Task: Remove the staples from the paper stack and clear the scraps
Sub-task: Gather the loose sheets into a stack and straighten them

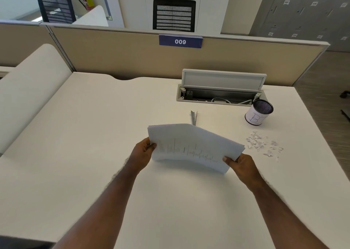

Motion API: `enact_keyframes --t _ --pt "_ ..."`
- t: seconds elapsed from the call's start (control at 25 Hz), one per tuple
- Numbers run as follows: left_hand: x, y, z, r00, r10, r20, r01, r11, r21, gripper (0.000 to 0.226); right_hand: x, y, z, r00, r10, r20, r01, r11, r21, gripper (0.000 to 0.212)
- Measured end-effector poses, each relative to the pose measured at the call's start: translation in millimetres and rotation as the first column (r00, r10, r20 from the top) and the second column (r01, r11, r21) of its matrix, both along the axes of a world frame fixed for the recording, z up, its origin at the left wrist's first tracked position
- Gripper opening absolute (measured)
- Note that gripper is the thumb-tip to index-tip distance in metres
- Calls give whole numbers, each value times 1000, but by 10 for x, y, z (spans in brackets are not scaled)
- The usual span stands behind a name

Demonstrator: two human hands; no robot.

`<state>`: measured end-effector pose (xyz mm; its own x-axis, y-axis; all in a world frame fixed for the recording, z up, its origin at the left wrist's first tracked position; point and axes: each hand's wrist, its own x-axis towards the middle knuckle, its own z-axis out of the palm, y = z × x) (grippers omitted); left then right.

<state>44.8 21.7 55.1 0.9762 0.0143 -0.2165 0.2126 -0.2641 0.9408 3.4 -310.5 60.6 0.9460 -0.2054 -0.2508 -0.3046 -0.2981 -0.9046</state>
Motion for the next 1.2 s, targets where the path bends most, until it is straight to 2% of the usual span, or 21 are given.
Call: enact_keyframes --t 0.16,0.32,0.72,0.96,1.08,1.2 --pt "-71 6 -20 1000 27 -14 -27 1000 12 27 -26 -15 -44 1000 -9 -17 9 1000 -17 19" --pt "-92 44 -61 1000 -17 -15 18 998 55 31 -32 -27 -105 1000 11 -15 -11 999 -51 29" --pt "-76 35 -94 1000 -26 -15 28 988 154 30 -61 -61 -206 999 28 -15 -29 999 -23 19" --pt "-30 33 29 998 -60 -9 60 967 249 28 -31 -140 -204 998 60 -26 -61 998 -24 21" --pt "99 55 251 994 -102 26 86 931 355 26 -35 -309 108 972 223 -75 -214 970 118 25" --pt "268 69 544 971 -234 44 175 824 539 23 -24 -528 480 904 403 -141 -329 868 373 69"
